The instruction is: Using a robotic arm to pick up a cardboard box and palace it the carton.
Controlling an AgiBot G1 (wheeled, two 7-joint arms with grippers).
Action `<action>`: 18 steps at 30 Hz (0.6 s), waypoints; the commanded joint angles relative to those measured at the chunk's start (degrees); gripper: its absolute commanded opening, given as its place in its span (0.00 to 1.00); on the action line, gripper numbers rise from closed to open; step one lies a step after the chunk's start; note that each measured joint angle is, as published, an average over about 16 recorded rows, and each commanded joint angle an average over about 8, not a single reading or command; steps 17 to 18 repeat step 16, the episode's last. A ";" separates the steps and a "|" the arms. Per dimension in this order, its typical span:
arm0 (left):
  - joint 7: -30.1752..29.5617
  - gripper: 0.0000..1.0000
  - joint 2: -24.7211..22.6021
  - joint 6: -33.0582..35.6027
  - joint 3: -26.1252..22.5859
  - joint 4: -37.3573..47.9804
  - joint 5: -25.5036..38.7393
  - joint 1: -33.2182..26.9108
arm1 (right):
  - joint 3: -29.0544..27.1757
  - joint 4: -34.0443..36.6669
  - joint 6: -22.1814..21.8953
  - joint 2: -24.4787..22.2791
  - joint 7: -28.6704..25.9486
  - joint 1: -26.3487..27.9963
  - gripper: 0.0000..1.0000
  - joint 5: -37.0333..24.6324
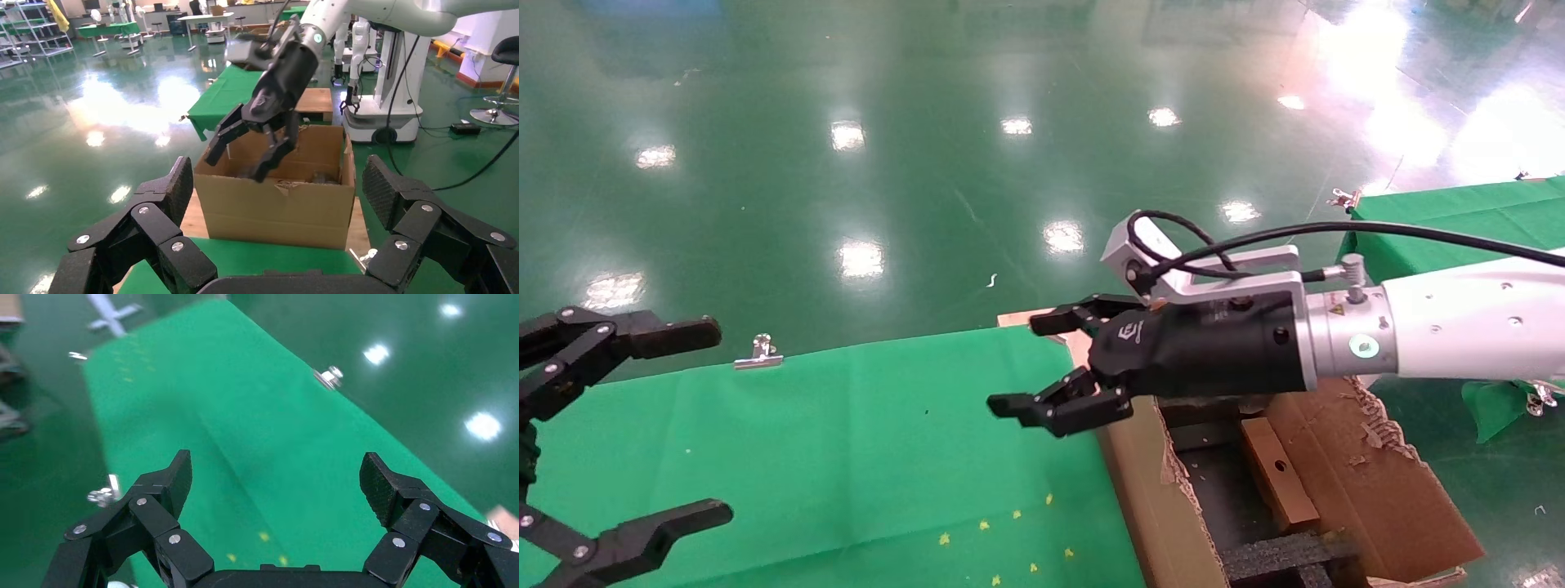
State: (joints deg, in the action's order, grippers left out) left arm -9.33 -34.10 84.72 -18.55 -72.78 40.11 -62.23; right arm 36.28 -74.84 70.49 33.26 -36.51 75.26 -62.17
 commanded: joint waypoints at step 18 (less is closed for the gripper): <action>0.01 1.00 0.01 -0.01 -0.02 0.00 -0.01 -0.01 | -17.67 1.10 13.26 1.53 22.47 -11.95 1.00 17.72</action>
